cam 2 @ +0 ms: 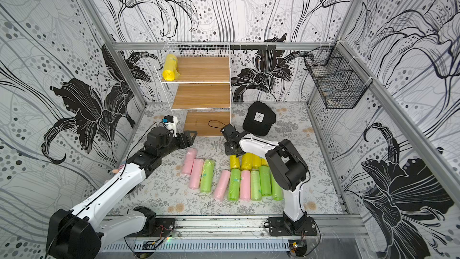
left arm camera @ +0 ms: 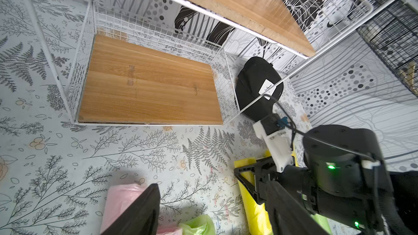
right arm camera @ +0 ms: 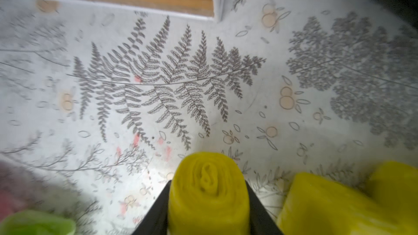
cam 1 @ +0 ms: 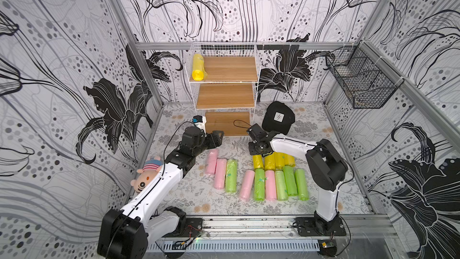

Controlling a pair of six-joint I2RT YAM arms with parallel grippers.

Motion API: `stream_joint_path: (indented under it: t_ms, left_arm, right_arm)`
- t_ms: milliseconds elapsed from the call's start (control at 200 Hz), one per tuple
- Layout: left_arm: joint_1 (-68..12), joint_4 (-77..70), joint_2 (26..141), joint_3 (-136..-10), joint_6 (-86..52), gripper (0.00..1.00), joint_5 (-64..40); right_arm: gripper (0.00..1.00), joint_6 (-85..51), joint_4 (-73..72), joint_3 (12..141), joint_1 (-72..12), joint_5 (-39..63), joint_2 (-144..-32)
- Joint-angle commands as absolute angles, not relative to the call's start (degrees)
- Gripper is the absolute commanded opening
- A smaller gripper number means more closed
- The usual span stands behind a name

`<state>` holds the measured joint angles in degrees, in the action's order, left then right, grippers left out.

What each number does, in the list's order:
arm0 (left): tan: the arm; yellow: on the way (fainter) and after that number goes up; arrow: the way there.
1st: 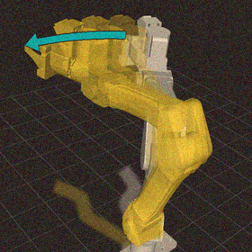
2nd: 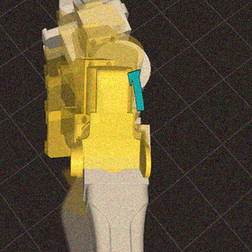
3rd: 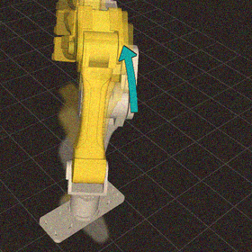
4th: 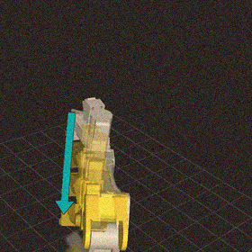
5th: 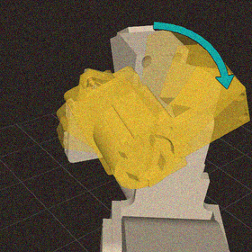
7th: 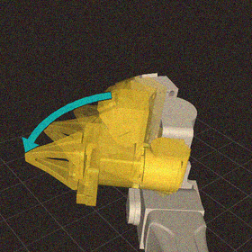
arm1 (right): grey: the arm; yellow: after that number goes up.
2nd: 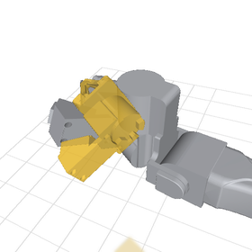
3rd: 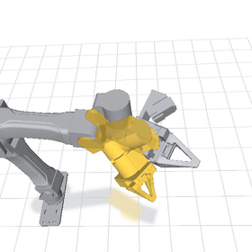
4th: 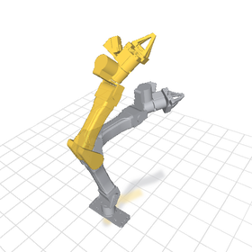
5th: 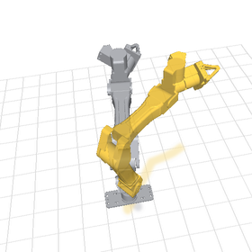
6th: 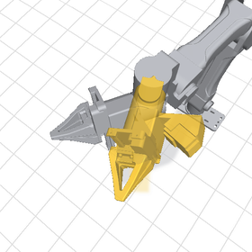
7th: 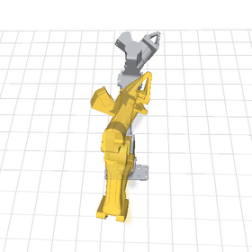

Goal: Sort the rolls of trash bags by color and place them on the shelf
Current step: Pick up the roll of trash bags from the center of the board.

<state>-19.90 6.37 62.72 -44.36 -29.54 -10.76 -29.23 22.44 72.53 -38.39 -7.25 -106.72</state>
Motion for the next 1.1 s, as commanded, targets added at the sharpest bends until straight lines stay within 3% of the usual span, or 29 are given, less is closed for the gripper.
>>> stream_joint_path:
  t_ms: [0, 305, 631, 1096]
  left_arm:
    - [-20.19, -1.9, 60.02, -42.02, -34.54, 0.78, -14.86]
    - [-22.14, -24.6, 59.57, -36.3, -55.68, 0.81, -22.22]
    - [-27.66, -41.26, 65.02, -34.97, -66.37, 0.84, -21.39]
    - [-33.46, -43.0, 69.66, -38.14, -66.81, 0.87, -15.19]
  right_arm:
    - [0.4, -34.8, 9.79, 68.72, -37.18, -3.5, -96.13]
    - [0.39, -53.39, -14.72, 60.46, -37.47, 0.04, -81.14]
    - [0.4, -65.76, -30.7, 56.87, -39.3, -6.8, -78.68]
    - [0.39, -74.31, -40.01, 56.92, -39.57, -7.3, -81.51]
